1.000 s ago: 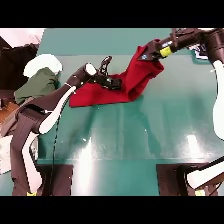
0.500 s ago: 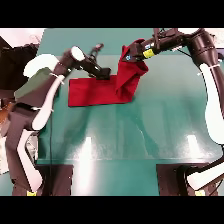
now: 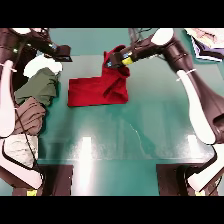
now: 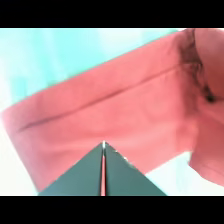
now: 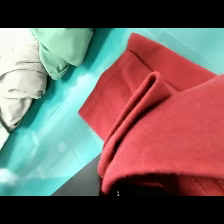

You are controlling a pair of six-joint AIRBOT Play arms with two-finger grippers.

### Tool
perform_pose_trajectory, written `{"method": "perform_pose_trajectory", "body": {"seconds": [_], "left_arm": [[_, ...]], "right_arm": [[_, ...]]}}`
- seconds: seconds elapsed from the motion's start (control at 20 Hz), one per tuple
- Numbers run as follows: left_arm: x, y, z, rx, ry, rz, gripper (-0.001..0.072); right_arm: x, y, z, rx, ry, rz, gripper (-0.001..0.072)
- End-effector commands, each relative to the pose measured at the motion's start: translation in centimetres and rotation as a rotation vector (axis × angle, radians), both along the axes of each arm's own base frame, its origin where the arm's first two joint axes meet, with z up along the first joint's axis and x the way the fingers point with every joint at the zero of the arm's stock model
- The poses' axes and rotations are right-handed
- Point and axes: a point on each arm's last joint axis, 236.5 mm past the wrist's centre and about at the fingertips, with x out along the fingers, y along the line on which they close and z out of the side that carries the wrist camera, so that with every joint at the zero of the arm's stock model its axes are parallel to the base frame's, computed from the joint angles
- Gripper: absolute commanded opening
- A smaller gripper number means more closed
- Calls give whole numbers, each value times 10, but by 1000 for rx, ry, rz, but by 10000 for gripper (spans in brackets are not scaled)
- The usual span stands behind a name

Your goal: Fold the shirts.

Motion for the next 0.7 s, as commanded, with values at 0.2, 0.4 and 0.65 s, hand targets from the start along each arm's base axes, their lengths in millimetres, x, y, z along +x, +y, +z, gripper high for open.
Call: {"method": "perform_pose_trajectory", "body": {"seconds": [0.2, 0.4, 0.65], "left_arm": [[-19, 25, 18, 21, 18, 15, 21], [-23, 26, 15, 29, 36, 8, 21], [-29, 24, 0, 22, 85, 2, 22]], "right_arm": [[-19, 139, -48, 190, -94, 92, 482], [-37, 137, -33, 199, -90, 134, 594], [1, 7, -37, 43, -32, 14, 593]]}}
